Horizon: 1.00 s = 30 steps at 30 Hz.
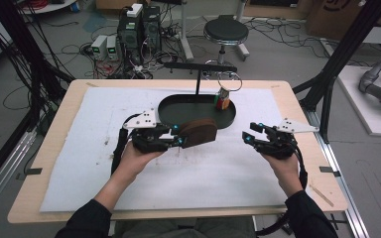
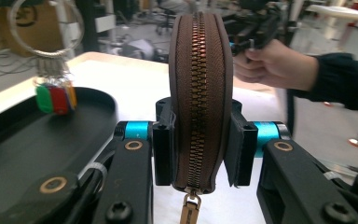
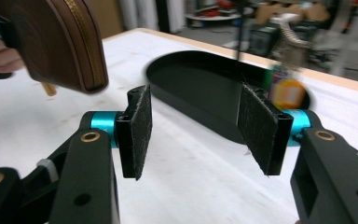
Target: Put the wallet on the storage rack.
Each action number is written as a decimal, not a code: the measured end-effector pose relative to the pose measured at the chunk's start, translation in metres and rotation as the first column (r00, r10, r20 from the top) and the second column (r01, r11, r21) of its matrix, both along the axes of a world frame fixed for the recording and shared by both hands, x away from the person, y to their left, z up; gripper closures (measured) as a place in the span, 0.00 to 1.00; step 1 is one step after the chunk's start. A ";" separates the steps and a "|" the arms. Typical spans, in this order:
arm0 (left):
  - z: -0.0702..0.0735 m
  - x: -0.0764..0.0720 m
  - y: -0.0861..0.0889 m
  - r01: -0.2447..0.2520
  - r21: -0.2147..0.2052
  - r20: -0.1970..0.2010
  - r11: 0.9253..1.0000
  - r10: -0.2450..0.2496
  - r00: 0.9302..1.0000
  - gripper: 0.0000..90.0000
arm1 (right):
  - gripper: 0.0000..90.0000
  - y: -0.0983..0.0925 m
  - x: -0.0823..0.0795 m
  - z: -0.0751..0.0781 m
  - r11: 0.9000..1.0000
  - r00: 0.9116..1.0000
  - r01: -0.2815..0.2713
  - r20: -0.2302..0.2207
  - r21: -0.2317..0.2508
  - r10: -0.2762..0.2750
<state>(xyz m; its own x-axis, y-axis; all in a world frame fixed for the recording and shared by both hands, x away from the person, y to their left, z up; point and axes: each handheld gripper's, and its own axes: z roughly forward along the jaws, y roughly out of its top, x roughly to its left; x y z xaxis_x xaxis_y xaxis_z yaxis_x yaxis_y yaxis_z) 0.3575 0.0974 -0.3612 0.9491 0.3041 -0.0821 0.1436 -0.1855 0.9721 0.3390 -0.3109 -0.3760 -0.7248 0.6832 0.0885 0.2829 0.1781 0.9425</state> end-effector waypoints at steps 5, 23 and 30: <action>-0.001 0.019 -0.010 -0.066 0.027 0.013 0.997 0.066 0.998 0.76 | 0.51 -0.012 0.001 -0.002 0.997 0.997 0.076 0.003 -0.021 -0.076; -0.011 0.085 -0.036 -0.190 0.046 -0.063 0.981 0.193 0.979 0.76 | 0.50 -0.020 0.003 -0.003 0.994 0.994 0.108 0.001 -0.027 -0.108; -0.026 0.099 -0.040 -0.209 0.048 -0.141 0.977 0.214 0.967 0.76 | 0.50 -0.021 0.003 -0.004 0.994 0.994 0.105 0.000 -0.030 -0.105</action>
<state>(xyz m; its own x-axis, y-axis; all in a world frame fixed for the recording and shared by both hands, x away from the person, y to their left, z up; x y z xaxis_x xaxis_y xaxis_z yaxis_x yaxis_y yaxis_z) 0.4569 0.0571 -0.3872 0.8419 0.5011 -0.2004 0.3213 -0.1671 0.9321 0.3422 -0.3316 -0.3797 -0.6488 0.7579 0.0681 0.3034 0.1756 0.9365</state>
